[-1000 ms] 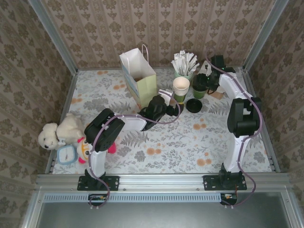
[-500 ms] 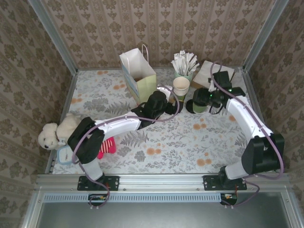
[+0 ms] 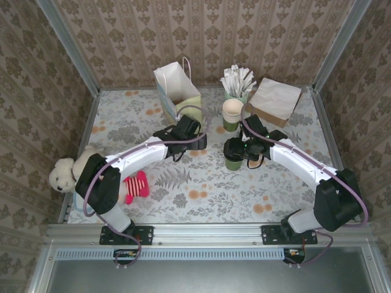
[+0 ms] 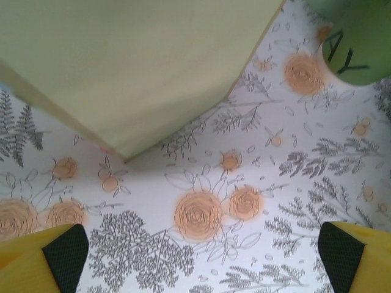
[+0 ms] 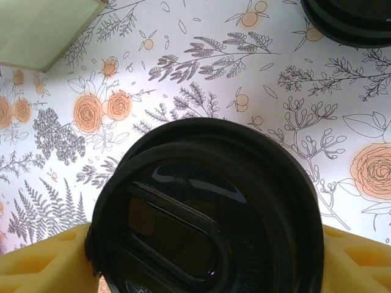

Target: Pack the takeout coffee

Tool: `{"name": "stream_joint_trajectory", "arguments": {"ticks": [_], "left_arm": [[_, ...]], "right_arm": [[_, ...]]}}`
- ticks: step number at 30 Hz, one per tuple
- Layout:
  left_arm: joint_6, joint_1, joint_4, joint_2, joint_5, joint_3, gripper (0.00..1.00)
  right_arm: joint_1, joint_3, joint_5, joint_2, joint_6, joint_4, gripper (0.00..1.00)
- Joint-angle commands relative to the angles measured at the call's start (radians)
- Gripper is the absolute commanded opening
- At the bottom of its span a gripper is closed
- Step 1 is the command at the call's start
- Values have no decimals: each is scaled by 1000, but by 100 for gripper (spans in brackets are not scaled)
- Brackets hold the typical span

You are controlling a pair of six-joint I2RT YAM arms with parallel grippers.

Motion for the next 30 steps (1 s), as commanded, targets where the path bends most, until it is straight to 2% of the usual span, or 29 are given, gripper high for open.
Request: {"name": "stream_joint_trajectory", "arguments": {"ticks": [1, 4, 5, 11, 16, 22, 30], "left_arm": [[-14, -6, -64, 27, 58, 38, 100], [-2, -7, -82, 54, 84, 66, 100], [0, -7, -87, 57, 92, 69, 100], [61, -5, -180, 109, 202, 139, 100], [83, 26, -241, 215, 426, 216, 100], [96, 27, -264, 275, 495, 257, 100], [83, 39, -264, 294, 513, 254, 100]], "right_arm": [[6, 4, 39, 10, -13, -9, 82], [7, 33, 59, 14, -33, -58, 99], [7, 45, 59, 14, -40, -77, 100], [42, 137, 146, 53, -47, -243, 100], [66, 241, 162, 144, -57, -343, 100], [95, 325, 212, 224, -72, -422, 100], [108, 368, 217, 275, -85, -450, 100]]}}
